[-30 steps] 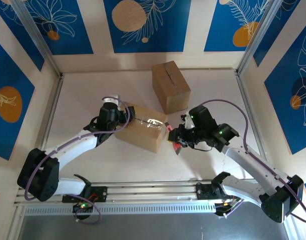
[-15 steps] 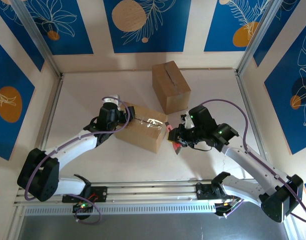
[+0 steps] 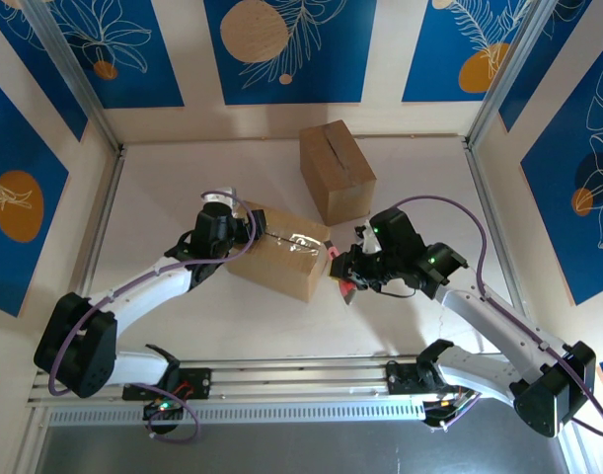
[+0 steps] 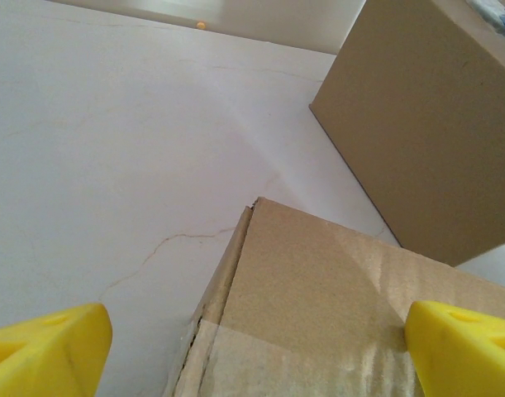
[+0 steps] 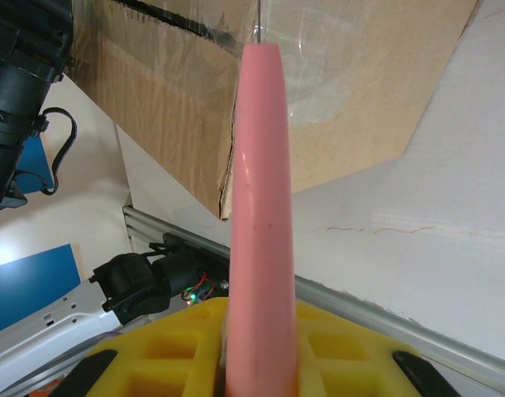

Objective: Unpack the express box

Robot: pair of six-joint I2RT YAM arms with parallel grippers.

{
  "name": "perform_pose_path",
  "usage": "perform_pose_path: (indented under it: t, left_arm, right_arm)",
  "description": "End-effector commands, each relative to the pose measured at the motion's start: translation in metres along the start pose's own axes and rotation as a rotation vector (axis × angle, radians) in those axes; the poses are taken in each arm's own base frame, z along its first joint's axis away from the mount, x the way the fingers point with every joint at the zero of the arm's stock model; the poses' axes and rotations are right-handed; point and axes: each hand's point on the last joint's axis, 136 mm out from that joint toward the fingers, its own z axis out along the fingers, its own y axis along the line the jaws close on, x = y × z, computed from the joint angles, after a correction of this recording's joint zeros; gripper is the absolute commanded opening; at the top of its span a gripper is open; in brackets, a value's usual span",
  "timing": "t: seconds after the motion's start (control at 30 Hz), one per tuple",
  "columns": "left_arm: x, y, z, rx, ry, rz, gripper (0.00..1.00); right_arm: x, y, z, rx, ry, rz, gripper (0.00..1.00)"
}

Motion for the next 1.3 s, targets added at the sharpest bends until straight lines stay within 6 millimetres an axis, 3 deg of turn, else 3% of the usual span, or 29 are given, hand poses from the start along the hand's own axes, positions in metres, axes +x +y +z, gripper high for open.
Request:
perform_pose_path:
  t: [0.0,1.0,1.27]
  left_arm:
    - [0.092,0.031,0.005,-0.101,0.286,0.048,0.92]
    - [0.129,0.047,0.014,-0.159,0.375,0.013,0.92]
    - [0.138,0.043,0.011,-0.128,0.427,0.018,0.9]
  right_arm:
    - [0.011,-0.01,0.005,0.029,0.036,0.032,0.0]
    - [0.055,-0.014,0.017,0.086,0.106,0.052,0.0]
    - [0.049,-0.016,0.014,0.085,0.083,0.053,0.0]
